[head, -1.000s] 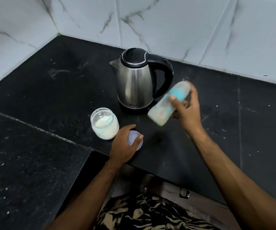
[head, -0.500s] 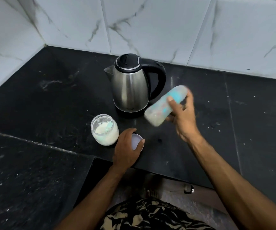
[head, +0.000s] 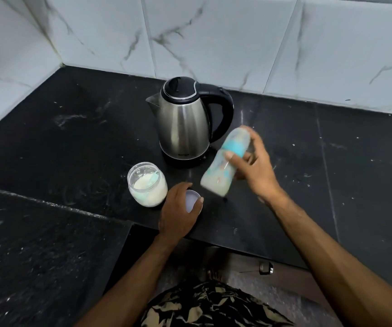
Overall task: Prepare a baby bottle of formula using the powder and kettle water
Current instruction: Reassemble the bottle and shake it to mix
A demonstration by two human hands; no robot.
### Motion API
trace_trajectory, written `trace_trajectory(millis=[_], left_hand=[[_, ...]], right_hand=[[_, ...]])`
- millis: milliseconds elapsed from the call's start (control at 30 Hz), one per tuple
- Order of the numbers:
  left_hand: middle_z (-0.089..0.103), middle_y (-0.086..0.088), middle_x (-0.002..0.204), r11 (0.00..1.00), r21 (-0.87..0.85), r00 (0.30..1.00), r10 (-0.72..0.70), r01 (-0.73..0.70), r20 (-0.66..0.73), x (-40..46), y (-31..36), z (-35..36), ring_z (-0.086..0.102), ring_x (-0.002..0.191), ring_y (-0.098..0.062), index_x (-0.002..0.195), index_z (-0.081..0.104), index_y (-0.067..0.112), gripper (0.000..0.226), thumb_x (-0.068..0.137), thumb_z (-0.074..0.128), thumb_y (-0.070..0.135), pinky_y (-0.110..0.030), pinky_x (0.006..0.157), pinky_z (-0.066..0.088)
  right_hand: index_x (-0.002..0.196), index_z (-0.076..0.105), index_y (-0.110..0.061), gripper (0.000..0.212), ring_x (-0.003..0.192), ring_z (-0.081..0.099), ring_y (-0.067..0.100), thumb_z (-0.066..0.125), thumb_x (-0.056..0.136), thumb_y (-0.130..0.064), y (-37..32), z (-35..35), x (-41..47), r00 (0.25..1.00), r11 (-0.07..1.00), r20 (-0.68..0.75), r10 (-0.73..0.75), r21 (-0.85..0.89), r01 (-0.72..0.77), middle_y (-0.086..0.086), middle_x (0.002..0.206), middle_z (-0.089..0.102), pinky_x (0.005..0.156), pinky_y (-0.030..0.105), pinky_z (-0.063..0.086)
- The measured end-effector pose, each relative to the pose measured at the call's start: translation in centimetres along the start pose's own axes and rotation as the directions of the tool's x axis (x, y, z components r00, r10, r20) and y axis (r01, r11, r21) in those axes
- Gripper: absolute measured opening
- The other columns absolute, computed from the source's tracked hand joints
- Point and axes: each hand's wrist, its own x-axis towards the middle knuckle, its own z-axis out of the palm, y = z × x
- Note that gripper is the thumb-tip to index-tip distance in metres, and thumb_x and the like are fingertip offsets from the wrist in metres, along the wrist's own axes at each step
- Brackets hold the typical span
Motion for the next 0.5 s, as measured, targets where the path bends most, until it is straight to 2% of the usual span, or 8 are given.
trace_trajectory(millis=[67, 100, 167, 267, 300, 367, 433, 500], left_hand=[[0.060, 0.000, 0.128, 1.000, 0.003, 1.000, -0.001, 0.001, -0.012, -0.1, 0.2, 0.0, 0.053, 0.120, -0.016, 0.126, 0.058, 0.013, 0.056, 0.087, 0.056, 0.054, -0.021, 0.103, 0.037], [0.060, 0.000, 0.128, 1.000, 0.006, 1.000, -0.001, 0.001, -0.012, -0.1, 0.2, 0.1, 0.053, 0.120, -0.015, 0.126, 0.058, 0.014, 0.057, 0.087, 0.055, 0.055, -0.020, 0.103, 0.037], [0.061, -0.002, 0.128, 1.000, 0.014, 1.000, 0.005, -0.005, -0.011, -0.1, 0.1, 0.1, 0.053, 0.119, -0.016, 0.126, 0.058, 0.012, 0.056, 0.086, 0.060, 0.051, -0.022, 0.102, 0.037], [0.061, -0.005, 0.126, 1.000, 0.023, 1.000, 0.005, -0.006, 0.025, 0.0, -0.2, 0.1, 0.051, 0.118, -0.017, 0.127, 0.057, 0.009, 0.058, 0.080, 0.073, 0.039, -0.022, 0.101, 0.037], [0.061, -0.005, 0.126, 1.000, 0.020, 1.000, 0.006, -0.006, 0.023, 0.0, -0.2, 0.1, 0.052, 0.117, -0.017, 0.127, 0.057, 0.009, 0.057, 0.081, 0.072, 0.041, -0.020, 0.101, 0.036], [0.061, -0.004, 0.126, 1.000, 0.016, 1.000, 0.005, -0.005, -0.010, -0.2, 0.1, 0.1, 0.054, 0.118, -0.017, 0.125, 0.058, 0.010, 0.055, 0.086, 0.062, 0.047, -0.019, 0.103, 0.034], [0.062, -0.002, 0.127, 1.000, 0.008, 1.000, 0.008, -0.008, -0.030, -0.2, 0.3, 0.1, 0.054, 0.119, -0.017, 0.124, 0.059, 0.010, 0.055, 0.087, 0.057, 0.050, -0.019, 0.105, 0.035], [0.062, -0.003, 0.126, 1.000, 0.010, 0.999, 0.016, -0.016, -0.032, -0.3, 0.4, 0.1, 0.055, 0.119, -0.019, 0.124, 0.059, 0.009, 0.055, 0.087, 0.058, 0.050, -0.023, 0.105, 0.038]], right_hand=[[0.139, 0.037, -0.023, 0.062, 0.085, 0.070, 0.015, 0.070, 0.087, -0.024, -0.7, -0.7, 1.2, 0.971, 0.986, -0.240, -0.002, 0.162, 0.042, -0.005, 0.104, 0.066, 0.051, 0.028, 0.054], [0.140, 0.036, -0.022, 0.061, 0.086, 0.069, 0.016, 0.069, 0.088, -0.025, -0.6, -0.9, 1.4, 0.961, 0.978, -0.275, 0.010, 0.205, 0.048, -0.004, 0.105, 0.064, 0.052, 0.029, 0.054], [0.140, 0.035, -0.024, 0.060, 0.084, 0.070, 0.015, 0.069, 0.091, -0.018, -0.2, -0.3, 0.4, 0.989, 0.989, -0.143, 0.039, 0.148, -0.018, 0.000, 0.104, 0.065, 0.056, 0.033, 0.057], [0.140, 0.038, -0.024, 0.069, 0.090, 0.071, 0.018, 0.074, 0.084, -0.007, 0.7, 0.4, -1.2, 0.973, 0.993, 0.223, 0.061, -0.114, -0.036, 0.008, 0.110, 0.065, 0.063, 0.034, 0.059], [0.139, 0.038, -0.023, 0.068, 0.089, 0.071, 0.017, 0.074, 0.084, -0.006, 0.5, 0.3, -1.0, 0.976, 0.995, 0.215, 0.038, -0.103, -0.016, 0.006, 0.109, 0.066, 0.063, 0.033, 0.059], [0.137, 0.039, -0.024, 0.059, 0.084, 0.071, 0.013, 0.069, 0.089, -0.008, -0.2, 0.0, 0.2, 1.000, 0.999, -0.024, 0.009, 0.044, -0.008, -0.006, 0.098, 0.069, 0.058, 0.032, 0.058], [0.139, 0.037, -0.023, 0.054, 0.086, 0.070, 0.016, 0.065, 0.094, -0.015, -0.3, -0.3, 1.3, 0.975, 0.974, -0.218, 0.046, 0.226, 0.005, -0.008, 0.093, 0.070, 0.059, 0.037, 0.060], [0.140, 0.035, -0.024, 0.059, 0.087, 0.070, 0.016, 0.067, 0.092, -0.017, 0.1, -0.2, 0.8, 0.986, 0.976, -0.159, 0.059, 0.218, -0.023, -0.006, 0.096, 0.069, 0.058, 0.036, 0.060]])
